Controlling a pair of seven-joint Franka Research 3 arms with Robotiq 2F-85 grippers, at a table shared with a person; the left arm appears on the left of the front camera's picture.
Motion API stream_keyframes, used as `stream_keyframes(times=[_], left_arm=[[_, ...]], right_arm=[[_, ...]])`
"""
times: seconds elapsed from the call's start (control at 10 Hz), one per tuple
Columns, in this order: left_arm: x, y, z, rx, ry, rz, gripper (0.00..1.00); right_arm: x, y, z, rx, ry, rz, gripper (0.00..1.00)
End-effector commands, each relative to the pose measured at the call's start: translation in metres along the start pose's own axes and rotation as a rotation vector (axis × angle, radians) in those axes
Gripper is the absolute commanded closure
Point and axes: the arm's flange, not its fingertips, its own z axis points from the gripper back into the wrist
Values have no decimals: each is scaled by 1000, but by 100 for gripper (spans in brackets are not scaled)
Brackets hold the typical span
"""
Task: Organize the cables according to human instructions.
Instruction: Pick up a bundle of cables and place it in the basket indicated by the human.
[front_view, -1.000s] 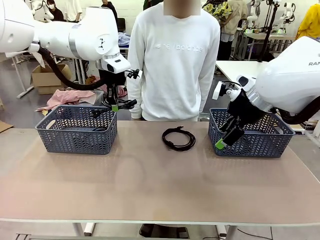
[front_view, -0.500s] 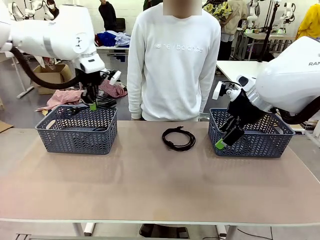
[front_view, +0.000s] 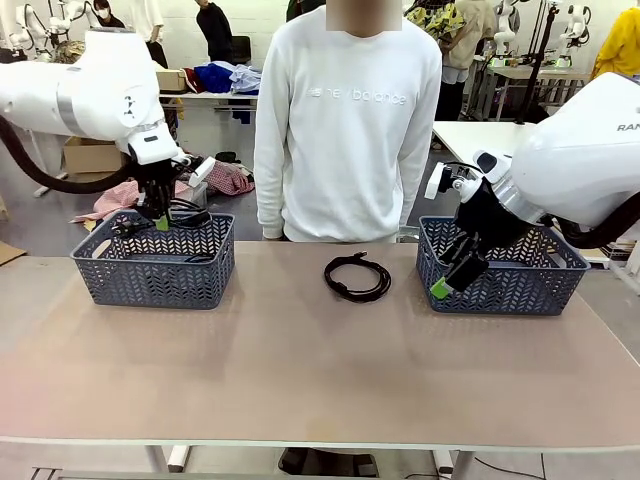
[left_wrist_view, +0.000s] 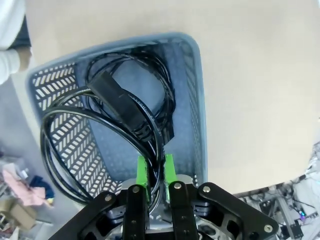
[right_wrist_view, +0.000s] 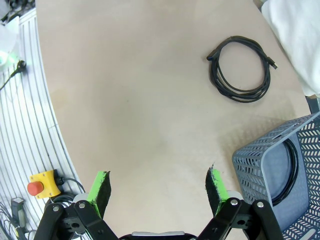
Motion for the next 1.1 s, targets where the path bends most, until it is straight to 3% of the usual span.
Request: stream_keyframes(times=[0.0,0.6,0.7,0.8,0.9,1.0], left_arm=[[-7,-2,-5,17,-7,-23,85],[-5,9,-20,6,-32,16,85],[-6,11,-21,9,-42,19,65],[-8,12,-22,12,-69,20,65],[-10,14,-23,6,-79,23,46],[-12,15,-22,0,-84,26,64]], right_arm=[[2,0,1,-1,2,-2,0],[2,0,1,-1,2,-2,0],[2,0,1,-1,2,-2,0],[2,0,1,-1,2,-2,0],[2,0,1,-1,2,-2,0],[2,0,1,-1,2,-2,0]])
